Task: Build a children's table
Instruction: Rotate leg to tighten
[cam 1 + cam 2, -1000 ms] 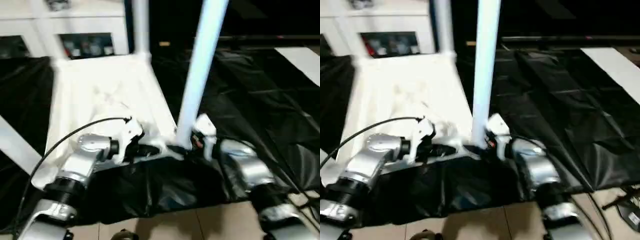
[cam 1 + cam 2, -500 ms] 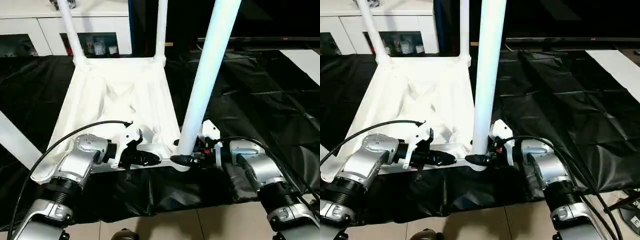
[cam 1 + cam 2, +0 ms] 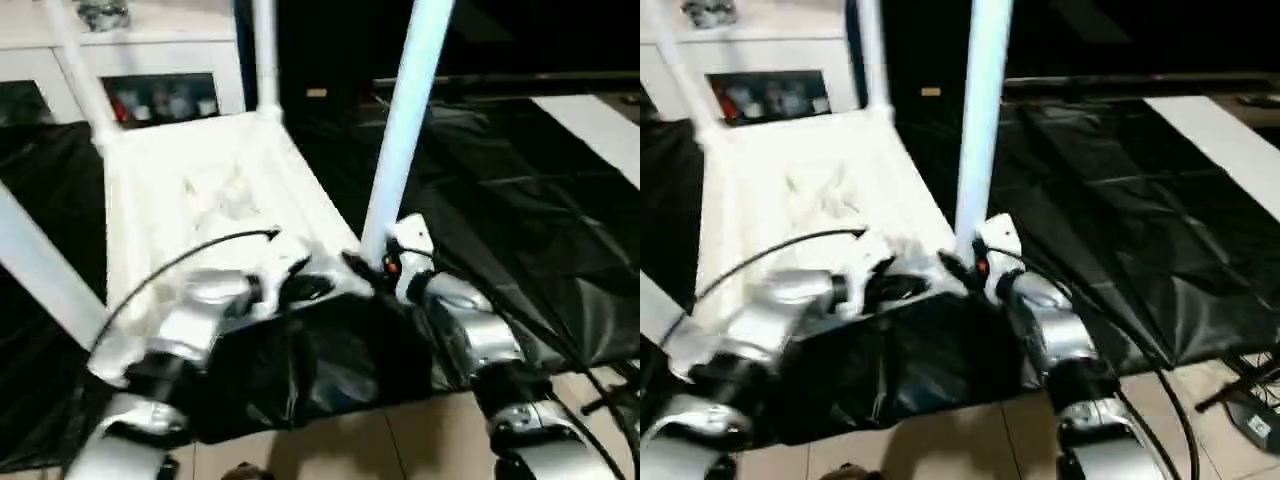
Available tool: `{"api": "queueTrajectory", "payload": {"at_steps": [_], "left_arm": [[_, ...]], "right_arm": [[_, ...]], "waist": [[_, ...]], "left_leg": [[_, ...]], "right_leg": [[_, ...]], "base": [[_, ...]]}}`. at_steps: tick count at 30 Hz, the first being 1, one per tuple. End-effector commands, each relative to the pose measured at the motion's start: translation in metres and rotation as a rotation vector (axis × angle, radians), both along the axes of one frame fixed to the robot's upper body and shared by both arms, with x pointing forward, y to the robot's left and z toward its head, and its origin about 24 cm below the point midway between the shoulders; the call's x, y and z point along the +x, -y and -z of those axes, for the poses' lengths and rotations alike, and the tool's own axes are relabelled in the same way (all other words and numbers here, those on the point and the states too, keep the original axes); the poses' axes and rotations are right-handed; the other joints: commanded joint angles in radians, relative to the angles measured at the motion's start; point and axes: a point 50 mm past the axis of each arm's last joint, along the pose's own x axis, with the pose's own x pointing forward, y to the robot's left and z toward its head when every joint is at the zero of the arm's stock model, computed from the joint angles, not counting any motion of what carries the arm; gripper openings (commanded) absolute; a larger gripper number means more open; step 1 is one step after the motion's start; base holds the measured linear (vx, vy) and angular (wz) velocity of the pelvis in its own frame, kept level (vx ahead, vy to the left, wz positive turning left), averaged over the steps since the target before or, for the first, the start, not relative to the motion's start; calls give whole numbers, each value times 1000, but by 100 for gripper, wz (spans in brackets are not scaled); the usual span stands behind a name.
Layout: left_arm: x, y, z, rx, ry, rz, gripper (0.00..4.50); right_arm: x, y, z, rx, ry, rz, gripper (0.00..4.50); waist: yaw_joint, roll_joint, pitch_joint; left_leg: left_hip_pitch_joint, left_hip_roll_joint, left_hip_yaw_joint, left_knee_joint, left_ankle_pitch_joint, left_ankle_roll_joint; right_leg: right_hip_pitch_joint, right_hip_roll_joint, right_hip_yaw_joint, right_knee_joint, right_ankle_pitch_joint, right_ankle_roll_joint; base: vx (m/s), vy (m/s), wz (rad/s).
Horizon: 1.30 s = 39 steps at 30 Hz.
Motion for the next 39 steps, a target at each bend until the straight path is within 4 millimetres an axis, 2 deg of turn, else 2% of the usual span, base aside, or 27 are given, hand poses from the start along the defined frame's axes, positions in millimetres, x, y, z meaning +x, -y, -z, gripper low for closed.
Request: {"api": "queueTrajectory", "payload": {"at_steps": [1, 2, 3, 4, 5, 9, 11, 16, 24, 25, 31, 32, 34, 36, 38, 39], "left_arm": [[4, 25, -14, -60, 61, -11, 0], [3, 27, -14, -59, 62, -2, 0], [2, 28, -13, -59, 63, 1, 0], [1, 29, -13, -61, 62, 10, 0], [0, 29, -12, -60, 61, 18, 0], [-5, 26, -12, -63, 72, 59, 0], [-7, 23, -12, -65, 69, 80, 0], [-14, 15, -13, -76, 51, 170, 0], [-22, -2, -14, -39, 18, 276, 0], [-22, -8, -16, -23, 17, 292, 0], [-26, -25, -25, 9, 11, 325, 0], [-28, -28, -28, 7, 9, 337, 0], [-28, -28, -28, 7, 9, 337, 0], [-34, -36, -30, 21, -16, 365, 0], [-36, -40, -32, 23, -36, 371, 33], [-37, -43, -33, 21, -51, 374, 33]], "right_arm": [[-19, -51, 14, 23, -79, -194, 247], [-20, -53, 13, 32, -65, -209, 247], [-20, -54, 12, 34, -59, -213, 274], [-20, -56, 11, 42, -47, -221, 281], [-21, -57, 10, 56, -44, -235, 288], [-22, -53, 8, 36, -19, -267, 322], [-22, -50, 7, 26, -10, -295, 322], [-26, -38, 0, 28, 16, -432, 322], [-33, -17, -8, 9, 24, -606, 322], [-33, -10, -10, -3, 26, -625, 322], [-27, 8, -17, -18, 42, -572, 322], [-27, 11, -17, -17, 43, -570, 322], [-27, 11, -17, -17, 43, -570, 322], [-28, 15, -16, -24, 41, -562, 322], [-29, 16, -16, -26, 42, -555, 323], [-29, 17, -16, -25, 42, -552, 323]], "waist": [[2, -11, -57], [0, -14, -59], [-9, -13, -58], [-8, -14, -61], [-7, -20, -61], [-6, -20, -57], [-7, -19, -57], [-1, -24, -56], [4, -21, -58], [5, -18, -58], [6, -21, -59], [5, -19, -59], [4, -18, -58], [6, -18, -59], [7, -18, -59], [6, -18, -58]], "left_leg": [[21, 68, -39, -74, -181, 16], [16, 69, -39, -72, -169, 28], [4, 71, -46, -79, -144, 33], [7, 67, -48, -75, -135, 35], [21, 69, -41, -72, -147, 43], [22, 71, -41, -75, -173, 42], [24, 72, -40, -76, -179, 35], [23, 72, -39, -74, -172, 44], [25, 74, -37, -71, -150, 64], [25, 73, -38, -71, -147, 62], [27, 74, -37, -70, -153, 54], [28, 73, -37, -71, -153, 51], [27, 71, -36, -70, -145, 52], [26, 71, -36, -69, -140, 52], [27, 71, -35, -69, -137, 50], [27, 70, -35, -70, -141, 51]], "right_leg": [[29, -87, 50, -89, -103, -211], [31, -89, 49, -84, -65, -220], [39, -90, 46, -80, -38, -214], [41, -85, 41, -77, -27, -212], [30, -84, 44, -81, -11, -223], [30, -85, 45, -83, -26, -239], [30, -84, 45, -83, -30, -241], [32, -85, 47, -81, -14, -240], [33, -81, 44, -73, 49, -258], [33, -81, 44, -71, 55, -261], [34, -83, 43, -71, 36, -274], [32, -80, 42, -70, 35, -277], [32, -79, 42, -69, 44, -279], [33, -80, 42, -68, 48, -280], [32, -78, 42, -66, 49, -280], [31, -77, 42, -68, 43, -279]], "base": [[0, 0, 0], [0, 0, 0], [0, 0, 0], [0, 0, 0], [0, 0, 0], [0, 0, 0], [0, 0, 0], [0, 0, 0], [0, 0, 0], [0, 0, 0], [0, 0, 0], [0, 0, 0], [0, 0, 0], [0, 0, 0], [0, 0, 0], [0, 0, 0]]}}
